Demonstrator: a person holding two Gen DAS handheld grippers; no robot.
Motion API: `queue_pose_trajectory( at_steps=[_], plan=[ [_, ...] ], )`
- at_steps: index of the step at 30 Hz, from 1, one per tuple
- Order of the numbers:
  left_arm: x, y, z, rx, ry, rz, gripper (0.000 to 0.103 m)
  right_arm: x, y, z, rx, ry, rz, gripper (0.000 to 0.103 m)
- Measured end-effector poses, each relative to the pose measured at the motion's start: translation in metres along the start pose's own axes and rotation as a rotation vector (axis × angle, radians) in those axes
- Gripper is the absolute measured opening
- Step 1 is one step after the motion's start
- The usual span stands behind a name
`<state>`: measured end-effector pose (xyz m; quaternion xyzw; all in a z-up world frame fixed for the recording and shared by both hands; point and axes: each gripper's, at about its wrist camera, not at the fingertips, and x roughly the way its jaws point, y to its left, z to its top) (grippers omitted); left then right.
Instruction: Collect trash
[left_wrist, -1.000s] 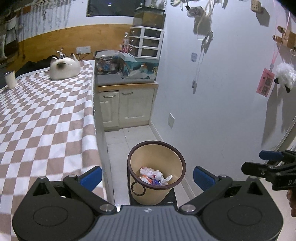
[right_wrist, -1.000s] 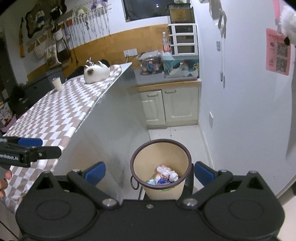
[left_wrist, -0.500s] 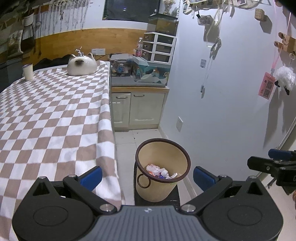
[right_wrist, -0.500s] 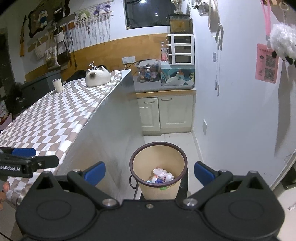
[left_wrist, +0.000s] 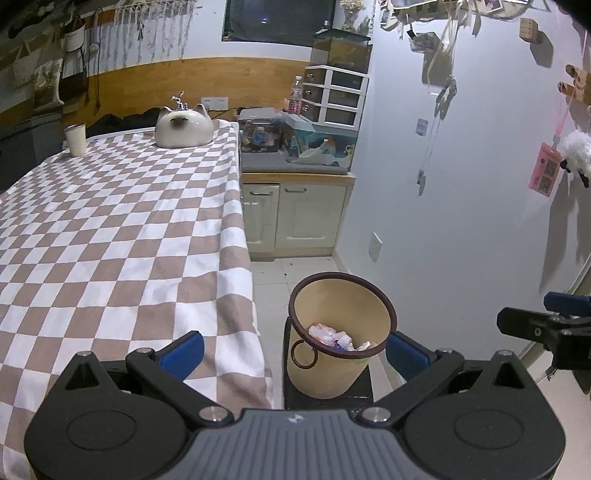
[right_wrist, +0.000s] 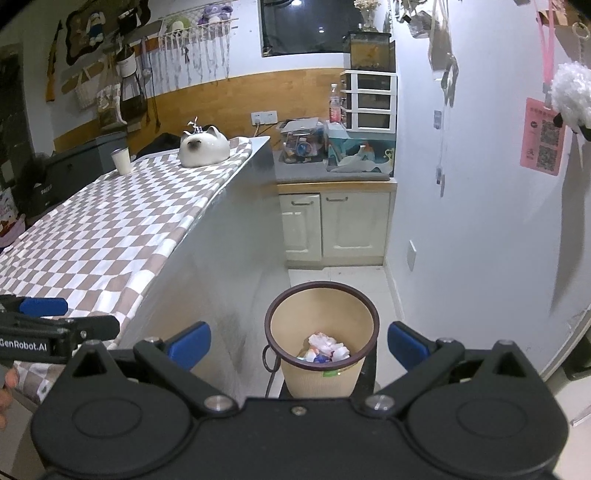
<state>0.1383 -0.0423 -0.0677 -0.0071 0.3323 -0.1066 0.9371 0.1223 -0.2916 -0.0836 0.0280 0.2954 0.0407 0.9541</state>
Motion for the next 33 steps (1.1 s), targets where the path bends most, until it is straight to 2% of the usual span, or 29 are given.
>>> queue_pose_trajectory(
  at_steps=[11, 21, 33],
  plan=[
    [-0.004, 0.002, -0.008, 0.002, -0.013, 0.021, 0.103, 0.001, 0.005, -0.006, -0.004, -0.018, -0.008, 0.103],
    [-0.007, 0.008, -0.015, -0.014, -0.019, 0.026, 0.103, 0.006, 0.013, -0.013, -0.011, 0.002, -0.015, 0.103],
    [-0.015, 0.011, -0.020, -0.023, -0.066, 0.041, 0.103, -0.002, 0.016, -0.022, -0.004, -0.051, 0.009, 0.103]
  ],
)
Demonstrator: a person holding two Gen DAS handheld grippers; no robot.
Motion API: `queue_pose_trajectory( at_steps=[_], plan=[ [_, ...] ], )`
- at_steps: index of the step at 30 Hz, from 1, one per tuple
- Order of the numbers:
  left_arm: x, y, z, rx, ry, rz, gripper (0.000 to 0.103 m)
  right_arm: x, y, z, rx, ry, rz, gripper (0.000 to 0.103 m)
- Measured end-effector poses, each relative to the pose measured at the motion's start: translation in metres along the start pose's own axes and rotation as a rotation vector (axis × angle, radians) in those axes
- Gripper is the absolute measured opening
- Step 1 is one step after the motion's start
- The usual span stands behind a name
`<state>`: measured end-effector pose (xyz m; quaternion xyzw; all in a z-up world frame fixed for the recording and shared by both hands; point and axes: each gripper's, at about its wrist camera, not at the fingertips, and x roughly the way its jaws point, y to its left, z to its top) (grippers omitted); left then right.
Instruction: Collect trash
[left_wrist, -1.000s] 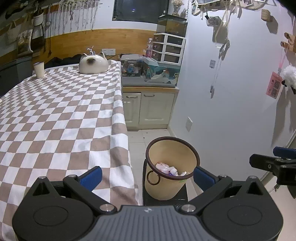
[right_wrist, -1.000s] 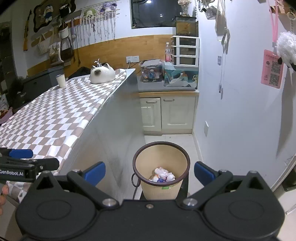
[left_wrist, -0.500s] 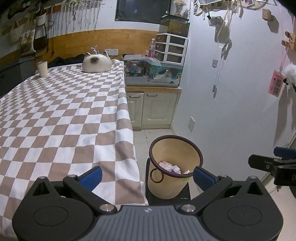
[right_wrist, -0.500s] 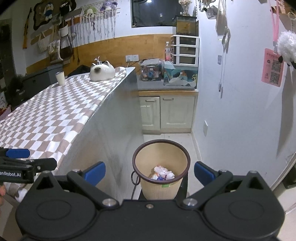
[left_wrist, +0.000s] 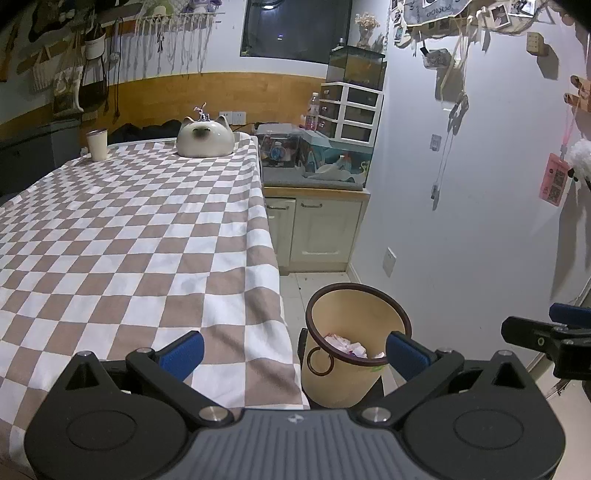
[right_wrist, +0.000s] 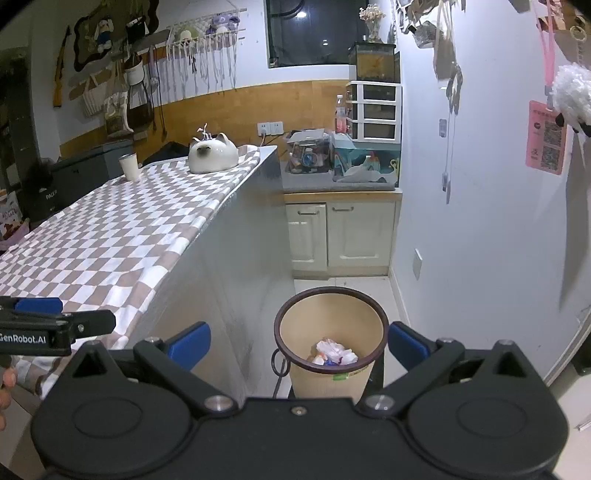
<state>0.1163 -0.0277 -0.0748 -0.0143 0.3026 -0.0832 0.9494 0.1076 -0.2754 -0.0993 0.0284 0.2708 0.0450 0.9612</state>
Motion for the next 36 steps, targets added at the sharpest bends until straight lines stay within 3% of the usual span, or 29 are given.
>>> queue_pose_trajectory(
  at_steps=[36],
  plan=[
    [-0.0059, -0.0008, -0.0025, 0.018, -0.017, 0.006, 0.103, -0.0024, -0.0043, -0.0036, 0.002, -0.005, -0.008, 0.103]
  ],
)
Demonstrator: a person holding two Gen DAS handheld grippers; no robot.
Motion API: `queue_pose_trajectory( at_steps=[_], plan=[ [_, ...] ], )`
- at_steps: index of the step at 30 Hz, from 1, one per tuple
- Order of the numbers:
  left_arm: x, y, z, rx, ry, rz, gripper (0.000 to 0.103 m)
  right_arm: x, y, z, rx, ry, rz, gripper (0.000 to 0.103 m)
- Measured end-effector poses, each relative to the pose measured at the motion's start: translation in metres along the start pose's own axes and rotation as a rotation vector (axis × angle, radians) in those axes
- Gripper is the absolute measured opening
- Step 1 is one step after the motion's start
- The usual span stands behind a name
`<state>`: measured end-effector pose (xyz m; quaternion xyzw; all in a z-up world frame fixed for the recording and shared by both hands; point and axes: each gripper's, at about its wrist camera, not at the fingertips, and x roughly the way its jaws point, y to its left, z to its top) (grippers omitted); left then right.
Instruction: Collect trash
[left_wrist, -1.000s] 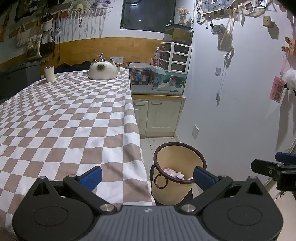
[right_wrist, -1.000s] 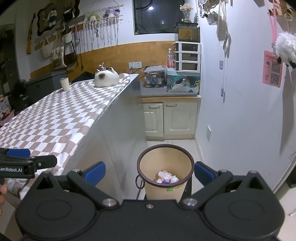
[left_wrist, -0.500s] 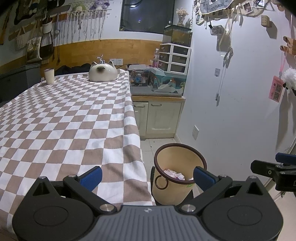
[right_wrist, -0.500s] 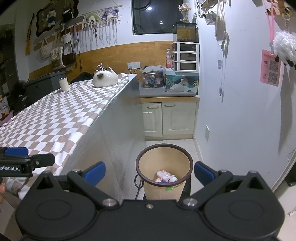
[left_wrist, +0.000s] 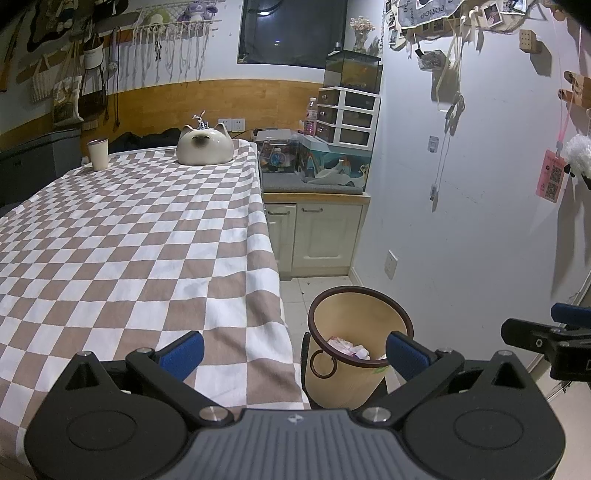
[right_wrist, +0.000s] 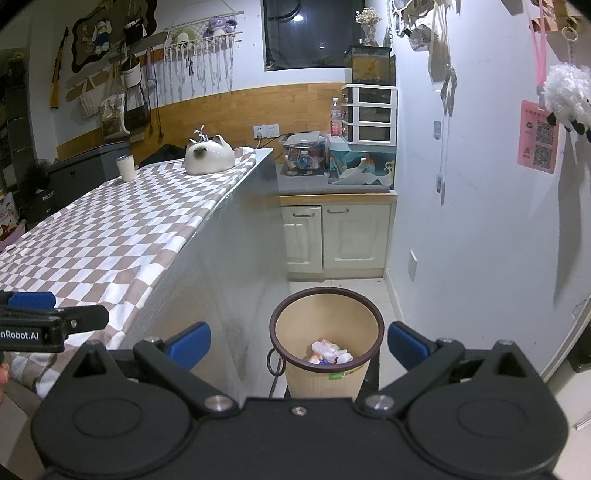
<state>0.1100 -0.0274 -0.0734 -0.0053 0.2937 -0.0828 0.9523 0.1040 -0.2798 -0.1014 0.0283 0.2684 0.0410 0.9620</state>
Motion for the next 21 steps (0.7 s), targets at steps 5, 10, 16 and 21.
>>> queue_pose_trajectory(
  at_steps=[5, 10, 16, 21],
  plan=[
    [-0.0002, -0.0002, 0.0000, 0.000, -0.001, 0.000, 0.103, -0.0005, -0.0014, -0.0002, 0.001, 0.000, -0.002, 0.103],
    [-0.0006, 0.0002, 0.0006, 0.002, -0.003, 0.001, 0.103, -0.0003, -0.0013, -0.0003, 0.000, 0.000, -0.002, 0.103],
    [-0.0007, 0.0001, 0.0004, 0.002, -0.002, 0.001, 0.103, -0.0003, -0.0006, -0.0003, 0.000, -0.001, -0.002, 0.103],
    [-0.0011, 0.0008, 0.0009, 0.002, -0.002, 0.001, 0.103, -0.0002, -0.0002, -0.0005, 0.001, 0.000, -0.003, 0.103]
  ],
)
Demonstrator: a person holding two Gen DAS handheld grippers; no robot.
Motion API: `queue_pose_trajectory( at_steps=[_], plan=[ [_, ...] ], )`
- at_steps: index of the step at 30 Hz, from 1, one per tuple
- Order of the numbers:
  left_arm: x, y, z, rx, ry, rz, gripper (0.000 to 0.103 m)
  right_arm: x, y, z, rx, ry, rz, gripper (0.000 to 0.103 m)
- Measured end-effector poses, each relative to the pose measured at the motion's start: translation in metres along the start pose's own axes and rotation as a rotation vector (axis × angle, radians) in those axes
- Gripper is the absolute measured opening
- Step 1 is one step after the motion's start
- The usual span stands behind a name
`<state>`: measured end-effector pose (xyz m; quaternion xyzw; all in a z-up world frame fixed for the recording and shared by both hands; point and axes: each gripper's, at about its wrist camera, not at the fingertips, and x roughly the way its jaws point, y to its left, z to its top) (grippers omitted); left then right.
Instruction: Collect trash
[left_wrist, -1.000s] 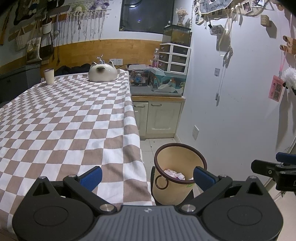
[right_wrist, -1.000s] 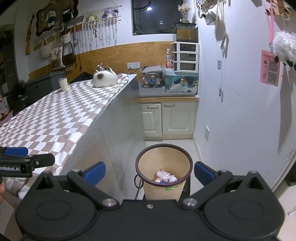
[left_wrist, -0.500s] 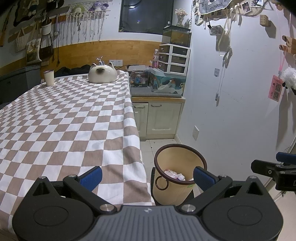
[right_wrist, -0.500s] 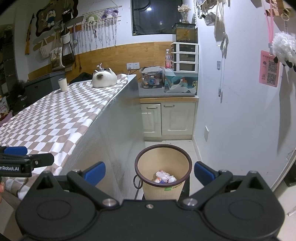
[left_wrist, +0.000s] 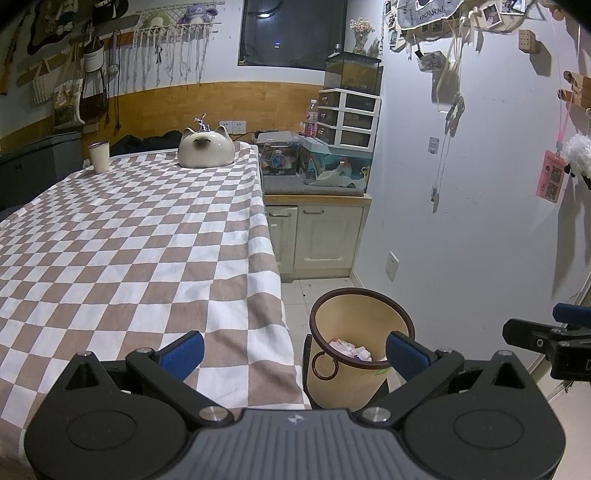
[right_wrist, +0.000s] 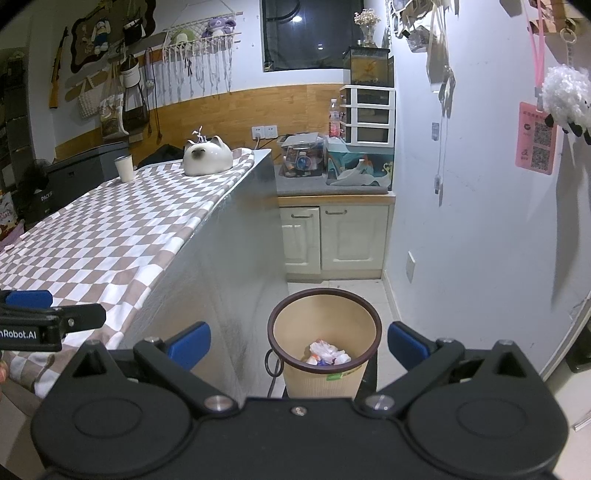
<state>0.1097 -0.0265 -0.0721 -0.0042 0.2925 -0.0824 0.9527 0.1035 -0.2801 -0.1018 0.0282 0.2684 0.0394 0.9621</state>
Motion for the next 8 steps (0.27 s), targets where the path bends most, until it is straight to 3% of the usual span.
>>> queue_pose_trajectory(
  at_steps=[8],
  plan=[
    [-0.0016, 0.0017, 0.0020, 0.001, -0.002, 0.003, 0.103, 0.0000, -0.0005, -0.0004, -0.001, -0.001, 0.000, 0.103]
  ],
)
